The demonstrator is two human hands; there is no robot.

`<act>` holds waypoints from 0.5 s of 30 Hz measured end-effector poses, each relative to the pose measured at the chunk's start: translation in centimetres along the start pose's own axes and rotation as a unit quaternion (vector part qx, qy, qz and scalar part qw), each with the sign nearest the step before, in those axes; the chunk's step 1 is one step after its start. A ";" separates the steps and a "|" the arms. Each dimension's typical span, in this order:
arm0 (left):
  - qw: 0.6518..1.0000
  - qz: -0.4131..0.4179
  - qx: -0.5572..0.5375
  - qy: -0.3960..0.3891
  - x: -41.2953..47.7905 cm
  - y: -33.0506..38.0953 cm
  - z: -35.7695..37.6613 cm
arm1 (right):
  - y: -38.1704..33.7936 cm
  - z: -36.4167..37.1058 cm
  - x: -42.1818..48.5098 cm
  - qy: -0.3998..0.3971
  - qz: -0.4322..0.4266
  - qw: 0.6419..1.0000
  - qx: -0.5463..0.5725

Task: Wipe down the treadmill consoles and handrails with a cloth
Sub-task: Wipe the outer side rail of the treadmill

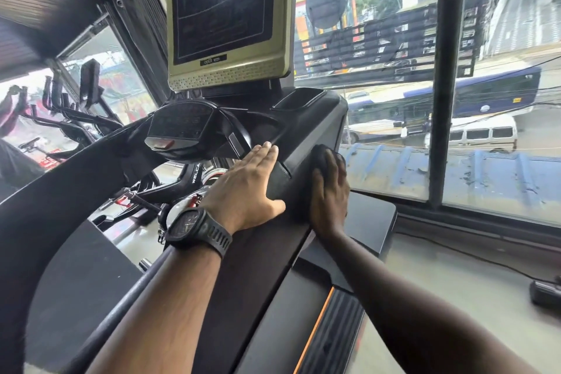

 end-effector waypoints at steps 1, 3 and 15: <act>1.000 -0.002 0.000 0.000 0.0 0.0 0.0 | 0.6 0.1 0.0 0.001 0.050 0.999 0.005; 1.000 -0.005 -0.002 -0.001 0.0 -0.1 0.0 | 0.9 0.8 -1.9 -0.018 0.138 0.990 0.003; 1.000 -0.003 -0.012 -0.001 0.2 -0.3 0.2 | -1.1 0.8 -7.8 -0.033 0.161 0.986 0.019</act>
Point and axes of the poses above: each hand's wrist, its own x-axis towards the middle knuckle, its own z-axis out of the palm, y = z × x, the point moved 4 cm from there along x, towards the middle knuckle
